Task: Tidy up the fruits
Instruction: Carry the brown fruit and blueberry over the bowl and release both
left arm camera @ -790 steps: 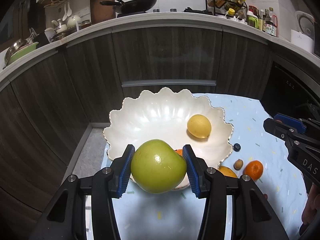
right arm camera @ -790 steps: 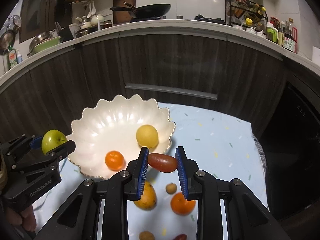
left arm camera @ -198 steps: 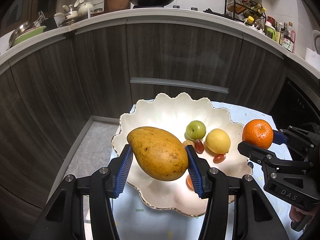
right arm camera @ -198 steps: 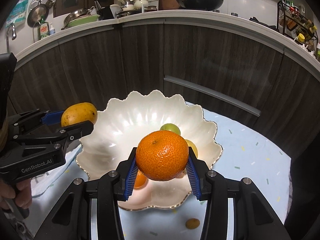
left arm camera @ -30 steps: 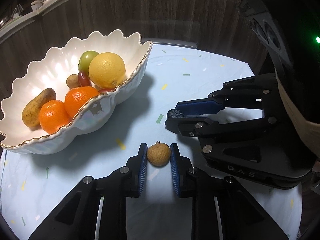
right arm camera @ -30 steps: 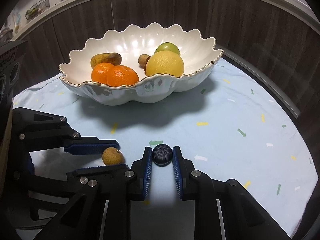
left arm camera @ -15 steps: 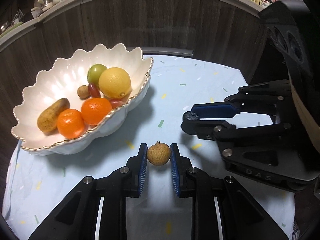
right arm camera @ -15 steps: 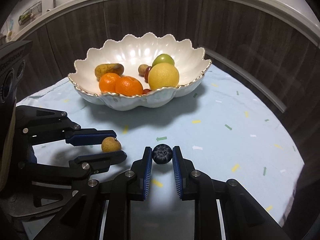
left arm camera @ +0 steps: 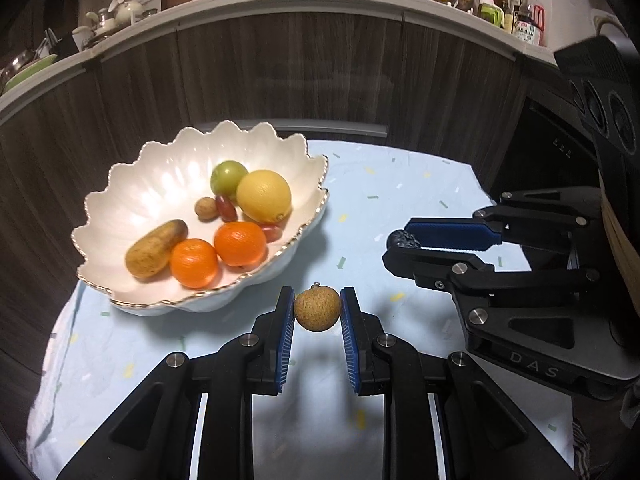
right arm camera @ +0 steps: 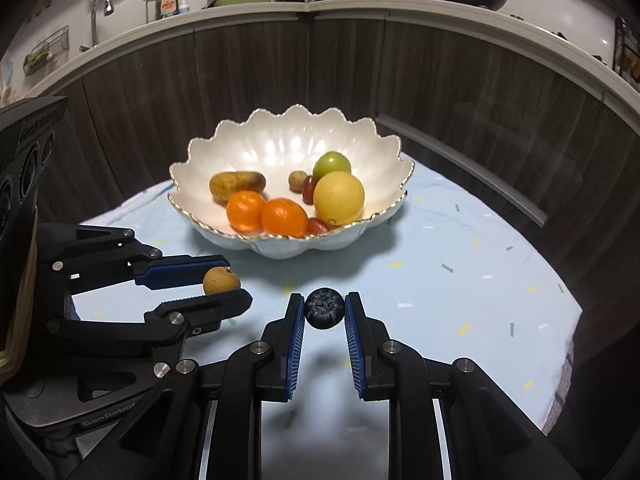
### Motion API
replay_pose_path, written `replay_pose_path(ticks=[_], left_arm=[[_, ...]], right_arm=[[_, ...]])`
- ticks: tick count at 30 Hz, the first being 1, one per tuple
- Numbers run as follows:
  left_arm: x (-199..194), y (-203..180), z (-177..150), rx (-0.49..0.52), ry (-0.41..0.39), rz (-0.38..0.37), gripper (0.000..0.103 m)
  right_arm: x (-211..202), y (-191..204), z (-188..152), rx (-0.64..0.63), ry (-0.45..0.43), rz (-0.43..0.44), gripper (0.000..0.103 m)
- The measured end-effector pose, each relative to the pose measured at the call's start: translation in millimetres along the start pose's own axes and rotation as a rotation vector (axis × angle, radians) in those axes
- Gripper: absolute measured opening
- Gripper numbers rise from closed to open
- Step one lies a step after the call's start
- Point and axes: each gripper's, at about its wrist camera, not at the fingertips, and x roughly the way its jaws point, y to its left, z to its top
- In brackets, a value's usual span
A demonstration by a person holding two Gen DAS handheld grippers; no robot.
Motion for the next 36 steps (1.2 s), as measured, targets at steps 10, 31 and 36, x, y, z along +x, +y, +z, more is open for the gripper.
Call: replay_pose_path(ticks=[10,31,36], left_arm=[[-27.8,21.8,6.1,-0.014,-0.034,-0.003,0.023],[-53.2,105.2,28.8,-0.07,-0.07,0.018,0.023],[-53.5,128.5,41.3,-0.092,-0.085,0.023,0.023]], right_arm=[[-18.5,16.1,13.0,0.118,-0.061,-0.053,0.022],[-15.9,63.4,75.4,0.216,-0.124,-0.17,0.022],[-12.3,71.3,92.2,0.23,-0.133,-0.199,0.022]])
